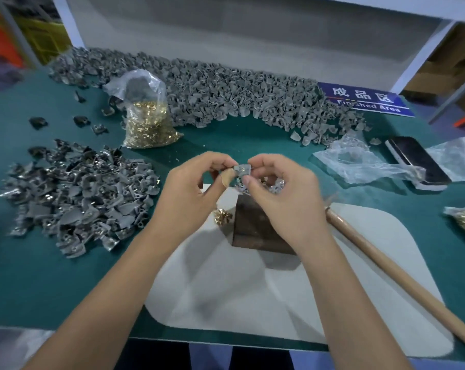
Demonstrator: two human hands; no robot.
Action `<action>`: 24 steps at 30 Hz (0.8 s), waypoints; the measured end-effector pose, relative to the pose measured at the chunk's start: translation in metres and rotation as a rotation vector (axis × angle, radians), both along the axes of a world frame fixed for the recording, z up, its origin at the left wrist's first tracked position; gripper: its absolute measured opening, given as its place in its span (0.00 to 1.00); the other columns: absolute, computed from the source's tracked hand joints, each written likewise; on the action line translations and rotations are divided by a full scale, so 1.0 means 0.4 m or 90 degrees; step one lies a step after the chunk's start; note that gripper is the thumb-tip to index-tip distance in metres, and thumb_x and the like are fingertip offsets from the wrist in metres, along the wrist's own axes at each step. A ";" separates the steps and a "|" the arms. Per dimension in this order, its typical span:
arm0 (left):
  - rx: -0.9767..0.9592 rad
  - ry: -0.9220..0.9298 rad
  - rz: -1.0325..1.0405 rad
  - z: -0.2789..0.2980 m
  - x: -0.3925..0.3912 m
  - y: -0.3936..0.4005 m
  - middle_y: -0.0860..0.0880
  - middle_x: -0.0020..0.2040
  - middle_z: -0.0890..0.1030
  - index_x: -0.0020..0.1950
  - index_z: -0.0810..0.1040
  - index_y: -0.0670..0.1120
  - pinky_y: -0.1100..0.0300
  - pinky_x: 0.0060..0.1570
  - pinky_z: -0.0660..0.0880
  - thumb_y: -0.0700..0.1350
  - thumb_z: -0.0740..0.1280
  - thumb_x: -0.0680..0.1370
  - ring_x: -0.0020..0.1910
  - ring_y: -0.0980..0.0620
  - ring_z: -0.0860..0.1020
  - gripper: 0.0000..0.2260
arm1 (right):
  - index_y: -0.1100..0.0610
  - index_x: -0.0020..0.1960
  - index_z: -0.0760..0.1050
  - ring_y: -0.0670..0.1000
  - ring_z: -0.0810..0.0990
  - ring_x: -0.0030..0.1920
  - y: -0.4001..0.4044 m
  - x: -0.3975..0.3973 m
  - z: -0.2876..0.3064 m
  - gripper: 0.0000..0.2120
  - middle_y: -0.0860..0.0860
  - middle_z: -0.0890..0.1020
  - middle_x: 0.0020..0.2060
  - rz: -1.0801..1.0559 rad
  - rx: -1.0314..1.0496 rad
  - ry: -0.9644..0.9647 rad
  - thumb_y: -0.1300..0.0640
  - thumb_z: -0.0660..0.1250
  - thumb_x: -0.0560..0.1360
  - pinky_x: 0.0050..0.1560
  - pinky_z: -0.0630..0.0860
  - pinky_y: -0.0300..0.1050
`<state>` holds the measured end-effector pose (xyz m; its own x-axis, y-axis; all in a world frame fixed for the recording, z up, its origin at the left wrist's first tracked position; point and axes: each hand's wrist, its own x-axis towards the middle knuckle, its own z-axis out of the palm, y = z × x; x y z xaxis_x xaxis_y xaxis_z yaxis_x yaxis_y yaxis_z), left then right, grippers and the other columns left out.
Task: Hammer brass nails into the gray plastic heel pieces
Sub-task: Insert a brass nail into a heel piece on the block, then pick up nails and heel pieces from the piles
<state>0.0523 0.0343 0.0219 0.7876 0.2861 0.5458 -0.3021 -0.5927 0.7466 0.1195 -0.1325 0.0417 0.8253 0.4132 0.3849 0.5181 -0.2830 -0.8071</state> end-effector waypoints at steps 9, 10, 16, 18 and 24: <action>0.148 0.027 0.229 -0.012 -0.209 0.199 0.65 0.49 0.79 0.54 0.81 0.54 0.72 0.55 0.66 0.48 0.70 0.80 0.53 0.58 0.73 0.04 | 0.44 0.52 0.80 0.42 0.77 0.41 0.247 -0.091 0.005 0.10 0.38 0.84 0.39 0.160 -0.081 0.005 0.56 0.76 0.75 0.48 0.75 0.39; 0.177 0.029 0.261 -0.017 -0.227 0.221 0.62 0.50 0.79 0.54 0.82 0.52 0.71 0.58 0.64 0.47 0.71 0.79 0.55 0.56 0.71 0.04 | 0.43 0.52 0.80 0.41 0.78 0.41 0.273 -0.102 -0.002 0.10 0.38 0.84 0.39 0.169 -0.093 0.001 0.55 0.76 0.75 0.47 0.75 0.38; 0.218 0.070 0.371 -0.055 -0.293 0.321 0.51 0.54 0.79 0.51 0.85 0.49 0.68 0.63 0.60 0.48 0.72 0.77 0.61 0.48 0.68 0.05 | 0.45 0.54 0.83 0.43 0.79 0.42 0.399 -0.155 -0.038 0.08 0.41 0.83 0.38 0.188 -0.163 -0.035 0.52 0.76 0.75 0.48 0.76 0.45; 0.213 0.093 0.374 -0.068 -0.304 0.340 0.50 0.54 0.80 0.51 0.86 0.48 0.64 0.63 0.62 0.46 0.74 0.77 0.61 0.47 0.68 0.05 | 0.46 0.54 0.84 0.45 0.80 0.43 0.423 -0.166 -0.046 0.08 0.41 0.83 0.38 0.192 -0.182 -0.034 0.52 0.76 0.75 0.49 0.78 0.47; 0.199 0.142 0.370 -0.088 -0.320 0.356 0.50 0.56 0.80 0.53 0.86 0.47 0.60 0.63 0.65 0.46 0.74 0.77 0.62 0.48 0.66 0.06 | 0.48 0.52 0.84 0.47 0.81 0.41 0.451 -0.173 -0.061 0.07 0.43 0.83 0.37 0.194 -0.209 -0.019 0.54 0.76 0.74 0.49 0.80 0.51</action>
<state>-0.0755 0.1767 -0.0131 0.6577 0.5512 0.5134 0.2701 -0.8088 0.5224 0.0502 0.0480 0.0171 0.6372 0.7401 0.2148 0.6392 -0.3519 -0.6838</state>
